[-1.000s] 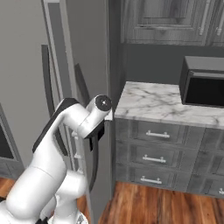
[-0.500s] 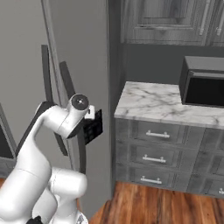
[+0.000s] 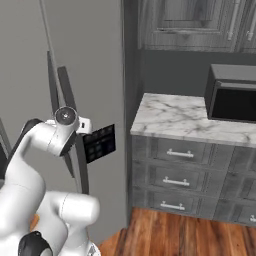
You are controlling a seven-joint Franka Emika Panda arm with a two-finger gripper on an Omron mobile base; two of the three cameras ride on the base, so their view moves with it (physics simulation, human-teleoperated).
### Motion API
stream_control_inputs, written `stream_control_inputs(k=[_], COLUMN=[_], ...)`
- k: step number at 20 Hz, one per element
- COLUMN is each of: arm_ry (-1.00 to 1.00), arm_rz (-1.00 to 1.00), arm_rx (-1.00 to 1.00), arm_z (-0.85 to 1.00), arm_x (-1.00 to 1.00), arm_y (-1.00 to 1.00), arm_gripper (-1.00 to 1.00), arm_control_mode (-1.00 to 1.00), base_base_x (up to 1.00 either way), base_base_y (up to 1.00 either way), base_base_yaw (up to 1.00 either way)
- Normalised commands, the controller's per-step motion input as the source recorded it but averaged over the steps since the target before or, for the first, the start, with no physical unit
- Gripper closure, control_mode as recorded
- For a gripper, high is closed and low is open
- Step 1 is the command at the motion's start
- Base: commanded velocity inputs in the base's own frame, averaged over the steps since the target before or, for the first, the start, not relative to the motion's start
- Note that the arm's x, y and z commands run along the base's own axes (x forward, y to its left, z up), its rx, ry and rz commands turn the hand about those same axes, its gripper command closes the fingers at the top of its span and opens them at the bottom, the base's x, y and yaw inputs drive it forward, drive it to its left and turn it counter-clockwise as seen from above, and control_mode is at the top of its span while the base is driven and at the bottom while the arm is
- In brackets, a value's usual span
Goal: Take the bottled waters from the counter and place them in the freezer to freeze. Close the freezer door after placing the bottles.
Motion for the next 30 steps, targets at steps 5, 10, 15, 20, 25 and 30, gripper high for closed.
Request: stream_control_inputs(k=[5,10,15,20,25,30], arm_ry=[-0.03,0.0,0.0,0.0,0.02,0.09], arm_rz=[-0.13,-0.12,-0.11,-0.1,-0.04,0.0], arm_rx=[-0.01,-0.02,-0.02,-0.02,-0.03,0.0], arm_z=[0.0,0.0,0.0,0.0,0.31,0.76], arm_x=[0.38,0.32,0.28,0.29,0.0,-0.2], arm_y=[0.49,0.41,0.39,0.31,0.12,-0.01], arm_gripper=[-1.0,-1.0,-1.0,-1.0,-1.0,-1.0], arm_control_mode=[-1.0,-1.0,-1.0,-1.0,-1.0,-1.0], base_base_x=[0.0,0.0,0.0,0.0,0.0,0.0], base_base_y=[0.0,0.0,0.0,0.0,0.0,0.0], base_base_yaw=[0.0,0.0,0.0,0.0,0.0,0.0])
